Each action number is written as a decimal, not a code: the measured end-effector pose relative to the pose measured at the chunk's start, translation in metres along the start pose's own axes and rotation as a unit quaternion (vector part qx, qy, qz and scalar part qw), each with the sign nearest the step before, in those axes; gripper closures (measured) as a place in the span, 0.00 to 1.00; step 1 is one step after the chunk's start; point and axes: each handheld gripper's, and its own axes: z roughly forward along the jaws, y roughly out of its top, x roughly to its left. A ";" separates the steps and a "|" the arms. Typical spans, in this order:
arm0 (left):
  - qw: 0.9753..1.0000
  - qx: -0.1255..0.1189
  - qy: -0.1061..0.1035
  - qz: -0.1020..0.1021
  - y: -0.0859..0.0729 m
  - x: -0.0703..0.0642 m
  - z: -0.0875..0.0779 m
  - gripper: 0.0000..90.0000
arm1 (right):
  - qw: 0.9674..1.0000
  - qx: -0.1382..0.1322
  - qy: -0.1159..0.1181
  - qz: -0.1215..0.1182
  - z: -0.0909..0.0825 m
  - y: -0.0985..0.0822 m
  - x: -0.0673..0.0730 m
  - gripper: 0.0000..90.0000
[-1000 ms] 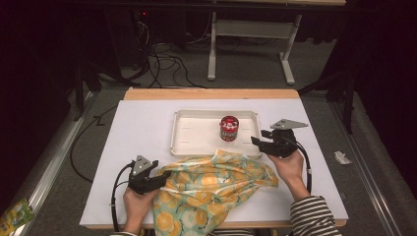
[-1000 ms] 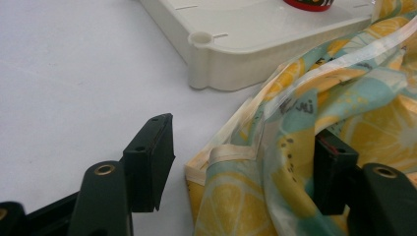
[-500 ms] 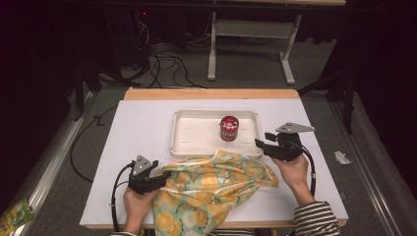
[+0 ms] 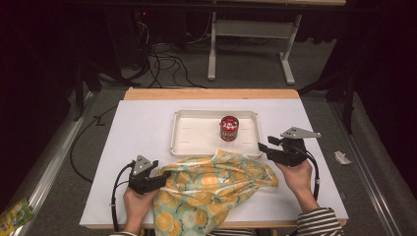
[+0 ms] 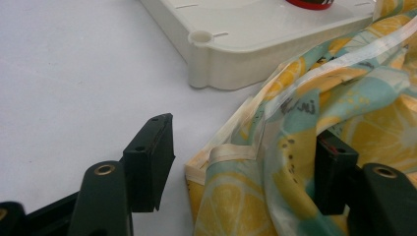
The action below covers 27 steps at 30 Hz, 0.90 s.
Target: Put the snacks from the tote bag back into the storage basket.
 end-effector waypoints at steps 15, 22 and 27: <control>1.000 -0.001 0.001 0.007 0.000 -0.001 0.000 0.41 | 1.000 -0.006 0.003 0.007 -0.012 -0.016 -0.002 0.56; 1.000 -0.005 -0.004 0.007 0.001 -0.001 -0.001 0.42 | 1.000 -0.009 0.001 0.012 -0.017 -0.027 -0.003 0.56; 1.000 -0.009 -0.010 0.003 0.002 -0.001 -0.002 0.42 | 1.000 -0.009 0.002 0.019 -0.019 -0.034 -0.004 0.57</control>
